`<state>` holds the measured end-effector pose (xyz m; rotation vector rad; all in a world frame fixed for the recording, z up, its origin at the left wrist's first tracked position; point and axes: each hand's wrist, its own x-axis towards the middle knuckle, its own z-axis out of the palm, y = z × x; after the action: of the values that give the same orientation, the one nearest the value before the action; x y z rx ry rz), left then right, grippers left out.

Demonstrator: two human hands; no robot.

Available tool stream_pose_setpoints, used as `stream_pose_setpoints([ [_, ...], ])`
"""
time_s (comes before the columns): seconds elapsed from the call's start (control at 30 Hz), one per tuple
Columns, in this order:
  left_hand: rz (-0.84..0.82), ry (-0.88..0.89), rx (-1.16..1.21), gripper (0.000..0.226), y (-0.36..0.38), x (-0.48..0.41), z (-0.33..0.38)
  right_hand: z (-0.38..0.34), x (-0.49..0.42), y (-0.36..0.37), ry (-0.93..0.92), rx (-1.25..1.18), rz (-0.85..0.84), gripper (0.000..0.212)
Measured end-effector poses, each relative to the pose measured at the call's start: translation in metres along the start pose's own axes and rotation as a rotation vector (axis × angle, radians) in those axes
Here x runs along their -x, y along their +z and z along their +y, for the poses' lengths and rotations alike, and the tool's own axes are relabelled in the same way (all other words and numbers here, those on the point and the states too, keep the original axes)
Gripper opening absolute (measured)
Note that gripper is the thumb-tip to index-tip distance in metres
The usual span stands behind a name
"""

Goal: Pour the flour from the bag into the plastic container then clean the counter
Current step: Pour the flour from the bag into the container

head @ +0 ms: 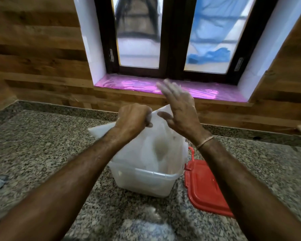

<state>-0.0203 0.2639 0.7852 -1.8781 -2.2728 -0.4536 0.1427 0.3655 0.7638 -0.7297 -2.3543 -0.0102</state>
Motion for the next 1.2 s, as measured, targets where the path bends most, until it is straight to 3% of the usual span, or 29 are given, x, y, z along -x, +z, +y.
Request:
stream_pose_setpoints([
  [0.1,0.097,0.053,0.031,0.031,-0.004,0.004,-0.011,0.008,0.004,0.004,0.01,0.16,-0.022,0.004],
  [0.23,-0.019,0.063,0.041,0.034,-0.003,0.014,-0.046,0.015,0.017,0.004,0.171,0.09,0.068,0.015],
  [0.3,0.019,0.019,0.072,0.029,0.003,0.016,-0.057,0.009,0.018,0.005,0.152,0.085,-0.014,0.005],
  [0.4,0.13,0.046,0.095,0.026,0.016,0.018,-0.05,-0.007,0.014,0.006,0.102,0.122,-0.232,0.024],
  [0.57,0.157,0.097,0.071,0.034,0.011,0.013,-0.057,0.001,0.013,-0.003,0.25,0.183,0.012,0.024],
  [0.6,0.167,0.099,0.067,0.031,0.009,0.012,-0.063,0.0,0.014,-0.004,0.235,0.148,-0.012,0.024],
  [0.67,0.222,0.122,0.097,0.023,0.009,0.012,-0.072,-0.012,0.013,-0.004,0.189,0.152,-0.226,0.048],
  [0.7,0.244,0.145,0.11,0.023,0.008,0.014,-0.071,-0.017,0.013,0.0,0.166,0.209,-0.315,0.049],
  [0.8,0.269,0.214,0.11,0.028,0.003,0.016,-0.066,-0.015,0.012,0.003,0.263,0.314,-0.252,0.026],
  [0.9,0.296,0.174,0.173,0.03,-0.006,0.018,-0.08,-0.003,0.014,-0.006,0.351,0.268,-0.172,0.025],
  [1.0,0.322,0.133,0.264,0.029,-0.008,0.026,-0.102,-0.003,0.013,-0.015,0.363,0.302,-0.257,0.031],
  [1.2,0.349,-0.027,0.456,0.025,-0.005,0.043,-0.12,0.011,0.016,-0.039,0.509,0.23,-0.134,0.029],
])
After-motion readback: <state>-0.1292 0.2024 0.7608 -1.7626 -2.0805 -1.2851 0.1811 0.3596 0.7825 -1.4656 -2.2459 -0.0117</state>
